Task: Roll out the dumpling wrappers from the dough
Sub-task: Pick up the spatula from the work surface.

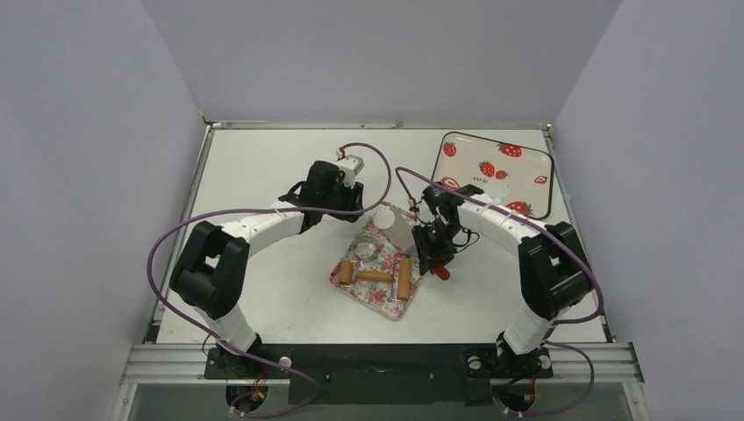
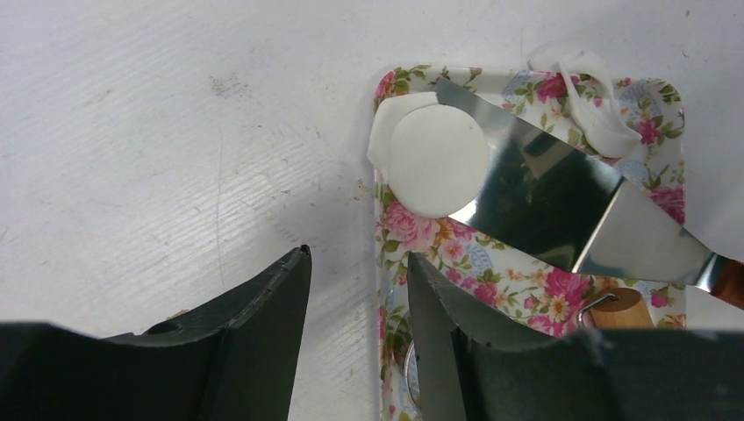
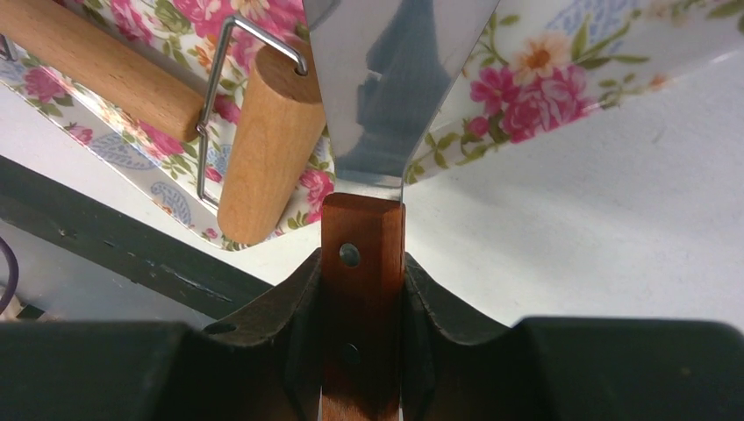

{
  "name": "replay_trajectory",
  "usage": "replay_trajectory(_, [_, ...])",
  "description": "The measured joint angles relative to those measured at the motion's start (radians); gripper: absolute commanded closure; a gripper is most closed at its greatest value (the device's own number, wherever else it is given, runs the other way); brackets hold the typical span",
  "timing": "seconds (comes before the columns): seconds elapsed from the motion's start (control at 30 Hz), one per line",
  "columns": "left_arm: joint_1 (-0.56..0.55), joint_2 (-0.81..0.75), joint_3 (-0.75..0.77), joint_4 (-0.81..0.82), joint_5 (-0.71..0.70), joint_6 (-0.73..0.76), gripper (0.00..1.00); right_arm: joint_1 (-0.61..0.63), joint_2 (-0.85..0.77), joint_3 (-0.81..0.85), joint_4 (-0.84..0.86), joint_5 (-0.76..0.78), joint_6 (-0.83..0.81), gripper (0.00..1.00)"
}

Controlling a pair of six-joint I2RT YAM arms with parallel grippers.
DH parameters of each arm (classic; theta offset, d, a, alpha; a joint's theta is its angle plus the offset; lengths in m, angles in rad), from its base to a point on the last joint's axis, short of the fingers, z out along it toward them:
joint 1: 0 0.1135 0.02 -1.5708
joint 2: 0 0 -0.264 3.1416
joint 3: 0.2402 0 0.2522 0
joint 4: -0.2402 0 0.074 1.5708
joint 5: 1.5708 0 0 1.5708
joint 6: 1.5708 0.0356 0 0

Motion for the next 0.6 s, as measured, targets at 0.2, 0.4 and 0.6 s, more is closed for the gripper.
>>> replay_trajectory(0.2, [0.0, 0.01, 0.002, 0.029, 0.056, -0.037, 0.57, -0.001, 0.008, -0.013, 0.044, -0.058, 0.0, 1.0])
replay_trajectory(0.4, [0.0, 0.01, 0.002, 0.041, 0.075, -0.052, 0.57, 0.0, -0.068, -0.116, 0.084, -0.143, 0.008, 1.0])
replay_trajectory(0.6, [0.0, 0.01, 0.002, 0.04, 0.078, -0.051, 0.57, 0.006, -0.214, -0.164, 0.056, -0.173, 0.08, 1.0])
